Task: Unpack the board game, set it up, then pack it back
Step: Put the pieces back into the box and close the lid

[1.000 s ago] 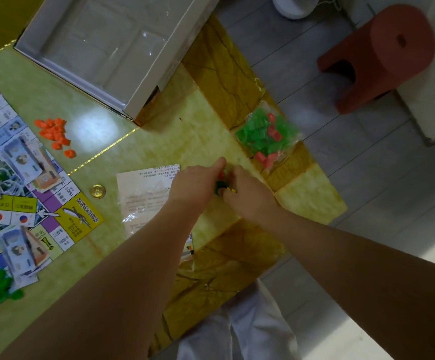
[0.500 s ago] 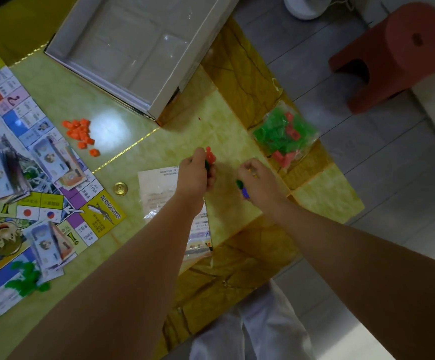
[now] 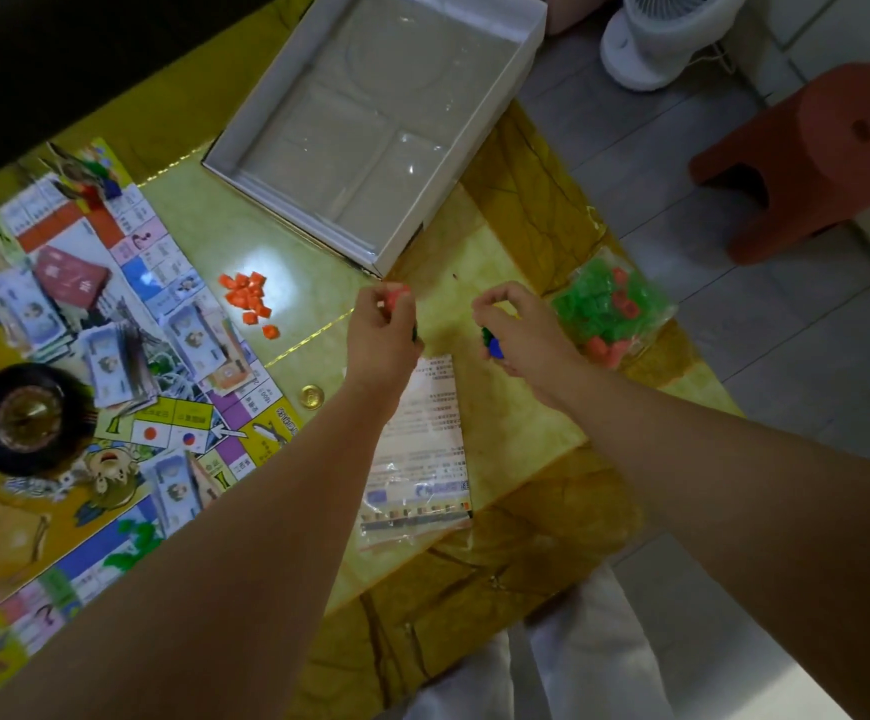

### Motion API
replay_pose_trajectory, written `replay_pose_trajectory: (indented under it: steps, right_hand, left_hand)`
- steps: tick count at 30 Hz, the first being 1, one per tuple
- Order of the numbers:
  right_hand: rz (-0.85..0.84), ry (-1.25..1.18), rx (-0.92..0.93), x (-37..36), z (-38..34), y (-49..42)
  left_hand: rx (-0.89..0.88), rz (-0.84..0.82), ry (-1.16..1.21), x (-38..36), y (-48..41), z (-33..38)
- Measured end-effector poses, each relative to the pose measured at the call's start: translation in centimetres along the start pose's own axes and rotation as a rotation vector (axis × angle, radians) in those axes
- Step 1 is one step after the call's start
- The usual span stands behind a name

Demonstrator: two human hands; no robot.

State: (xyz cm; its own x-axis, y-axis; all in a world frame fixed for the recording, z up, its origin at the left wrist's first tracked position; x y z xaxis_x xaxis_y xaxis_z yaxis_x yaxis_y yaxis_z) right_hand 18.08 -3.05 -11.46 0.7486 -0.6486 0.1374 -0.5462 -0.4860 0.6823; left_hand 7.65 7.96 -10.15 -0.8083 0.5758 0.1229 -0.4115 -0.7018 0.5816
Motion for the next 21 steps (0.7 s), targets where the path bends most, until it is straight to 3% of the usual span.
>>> replay_pose_trajectory:
  steps: [3, 5, 11, 14, 21]
  right_hand:
    - [0.021, 0.145, 0.156, -0.2, -3.0, -1.9]
    - [0.036, 0.211, 0.207, -0.3, -5.1, -3.5]
    - [0.036, 0.211, 0.038, -0.6, -9.3, -8.2]
    - [0.026, 0.216, -0.085, -0.9, -10.3, -9.7]
    - [-0.081, 0.254, -0.152, -1.7, -11.9, -11.6]
  left_hand:
    - [-0.179, 0.12, -0.129, 0.5, -1.7, 1.5]
    - [-0.196, 0.186, -0.201, 0.6, -2.5, 2.4]
    - [0.037, 0.414, -0.112, 1.7, -4.3, 3.6]
    - [0.198, 0.478, -0.191, 2.5, -5.5, 3.2]
    - [0.437, 0.318, -0.111, 1.3, -7.7, 2.7]
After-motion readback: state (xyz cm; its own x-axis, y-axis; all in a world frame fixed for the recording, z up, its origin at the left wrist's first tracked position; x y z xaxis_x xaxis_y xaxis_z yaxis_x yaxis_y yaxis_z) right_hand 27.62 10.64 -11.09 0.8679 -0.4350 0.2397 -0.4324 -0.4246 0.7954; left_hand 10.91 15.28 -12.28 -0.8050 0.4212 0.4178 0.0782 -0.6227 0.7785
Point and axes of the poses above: each hand's wrist, its own y-axis away from the middle knuckle, its own x-axis out of the back of the hand, z = x × y, the point moved 2 cm from there along -y, towards the middle knuckle
